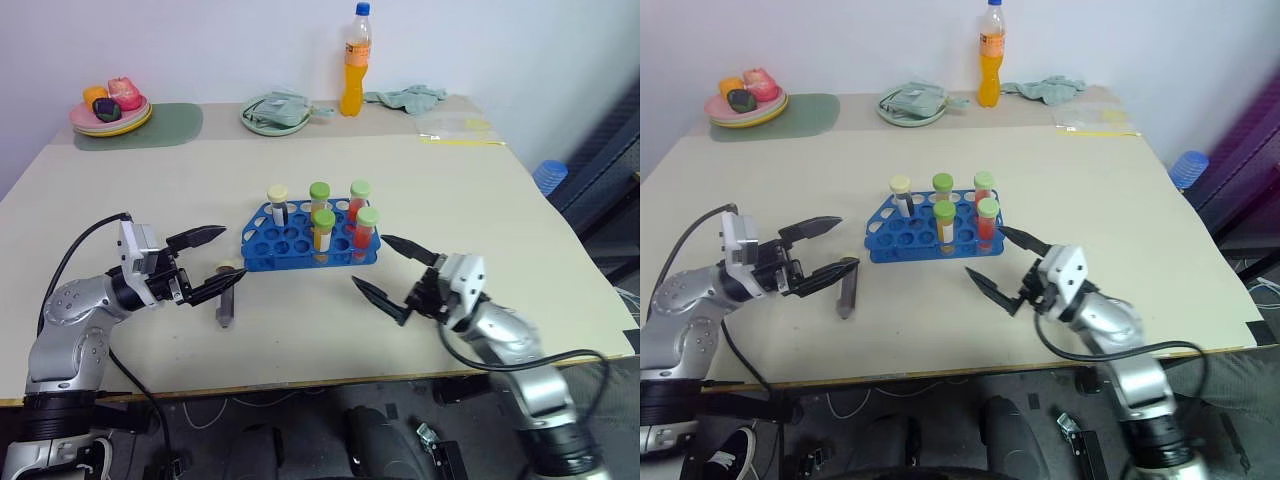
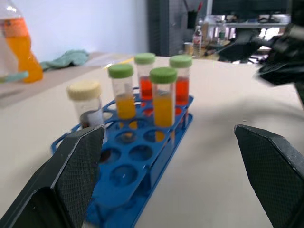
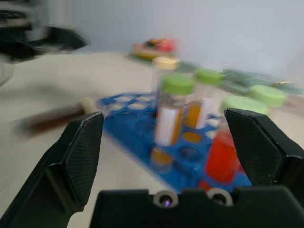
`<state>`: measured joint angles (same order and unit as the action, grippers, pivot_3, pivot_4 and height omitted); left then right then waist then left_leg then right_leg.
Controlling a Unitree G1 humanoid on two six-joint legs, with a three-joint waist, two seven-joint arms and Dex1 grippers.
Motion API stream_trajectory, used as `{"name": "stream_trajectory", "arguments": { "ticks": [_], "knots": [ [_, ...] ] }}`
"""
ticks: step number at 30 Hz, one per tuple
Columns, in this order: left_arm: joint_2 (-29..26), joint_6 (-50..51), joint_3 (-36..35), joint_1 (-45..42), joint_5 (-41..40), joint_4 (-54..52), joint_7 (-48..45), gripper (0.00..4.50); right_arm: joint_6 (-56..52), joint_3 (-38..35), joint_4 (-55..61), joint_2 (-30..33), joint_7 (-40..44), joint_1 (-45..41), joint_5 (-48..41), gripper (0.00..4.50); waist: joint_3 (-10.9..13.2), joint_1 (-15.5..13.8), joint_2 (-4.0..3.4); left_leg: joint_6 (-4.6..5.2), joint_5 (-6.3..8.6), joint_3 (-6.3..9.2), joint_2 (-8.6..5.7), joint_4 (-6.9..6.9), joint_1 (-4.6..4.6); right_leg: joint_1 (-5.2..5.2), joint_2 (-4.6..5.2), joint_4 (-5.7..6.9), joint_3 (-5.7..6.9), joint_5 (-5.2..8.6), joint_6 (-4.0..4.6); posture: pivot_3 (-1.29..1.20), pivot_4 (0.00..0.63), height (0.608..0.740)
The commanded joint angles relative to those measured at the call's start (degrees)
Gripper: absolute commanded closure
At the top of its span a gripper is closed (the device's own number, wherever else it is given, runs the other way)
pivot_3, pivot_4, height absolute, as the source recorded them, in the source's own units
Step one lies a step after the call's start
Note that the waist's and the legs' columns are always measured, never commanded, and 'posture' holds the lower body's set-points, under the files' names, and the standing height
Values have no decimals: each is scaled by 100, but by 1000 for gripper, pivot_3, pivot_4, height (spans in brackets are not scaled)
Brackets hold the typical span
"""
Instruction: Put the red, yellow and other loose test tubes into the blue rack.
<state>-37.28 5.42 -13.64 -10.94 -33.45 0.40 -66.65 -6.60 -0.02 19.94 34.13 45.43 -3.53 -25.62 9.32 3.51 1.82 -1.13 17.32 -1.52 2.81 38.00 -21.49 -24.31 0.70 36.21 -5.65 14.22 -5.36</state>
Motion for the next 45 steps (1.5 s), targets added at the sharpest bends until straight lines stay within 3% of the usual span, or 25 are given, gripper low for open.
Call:
{"name": "stream_trajectory", "arguments": {
  "ticks": [1,4,6,10,13,18,23,27,34,39,45],
  "knots": [
    [-172,-18,-163,70,120,-29,105,0,-929,-661,522,898,886,-134,-1135,39,-1,-9,2,0,0,-1,0,0,1,0,0,-2,-1,0,0,0,150,740],
    [-383,476,-76,255,352,-409,617,0,-1456,-1121,497,1874,1892,-221,-1794,39,3,-29,-3,2,1,-2,2,-1,2,0,0,-4,-3,1,0,0,150,740],
    [-550,996,-41,320,557,-676,1124,0,-1679,-1276,420,2155,2086,-436,-2018,39,4,-27,0,3,2,0,5,-1,2,1,-3,-6,-3,1,0,0,150,740],
    [-808,2477,-203,438,104,-1658,1830,0,-1870,-1518,272,2412,2372,-736,-2163,39,5,-86,0,3,2,-1,5,0,2,1,-1,-7,-3,1,-2,0,150,740],
    [-896,3455,-361,343,-133,-2159,2478,0,-1867,-1474,249,2360,2392,-881,-2078,39,6,-119,2,3,2,-2,3,0,-1,2,3,-11,-3,2,-3,0,150,740],
    [-628,6119,-702,-434,-1198,-2748,4007,0,-1755,-1262,226,2073,2334,-1009,-1903,39,6,-123,5,3,2,0,1,2,-1,2,2,-9,-3,0,-6,0,150,740],
    [-521,8536,-403,-1404,-1674,-3013,4864,0,-1653,-1042,174,1739,2294,-1104,-1717,39,6,-110,6,2,1,5,-4,7,-1,6,-1,-6,-2,-10,-27,0,150,740],
    [-1076,8708,-177,-1596,-2563,-2584,5394,0,-1655,-975,179,1593,2230,-1126,-1646,39,7,-81,5,3,2,11,-1,2,6,2,-8,1,-2,-10,-26,0,150,740],
    [-1721,8708,-13,-1949,-4478,-1181,7217,0,-1679,-916,223,1442,2178,-1064,-1555,39,8,-120,8,2,1,14,-3,4,2,3,0,1,0,1,-7,0,150,740],
    [-1849,8708,703,-2650,-5519,-64,8296,0,-1746,-738,264,1338,2117,-1195,-1540,39,9,-151,9,0,0,13,-6,6,1,2,1,0,1,0,-6,0,150,740],
    [-1548,8707,1592,-3598,-6220,1223,9256,0,-1779,-575,311,1200,1994,-1285,-1494,39,8,-154,9,-4,-2,13,-8,7,1,2,1,2,1,-1,-7,0,150,740]
  ]
}}
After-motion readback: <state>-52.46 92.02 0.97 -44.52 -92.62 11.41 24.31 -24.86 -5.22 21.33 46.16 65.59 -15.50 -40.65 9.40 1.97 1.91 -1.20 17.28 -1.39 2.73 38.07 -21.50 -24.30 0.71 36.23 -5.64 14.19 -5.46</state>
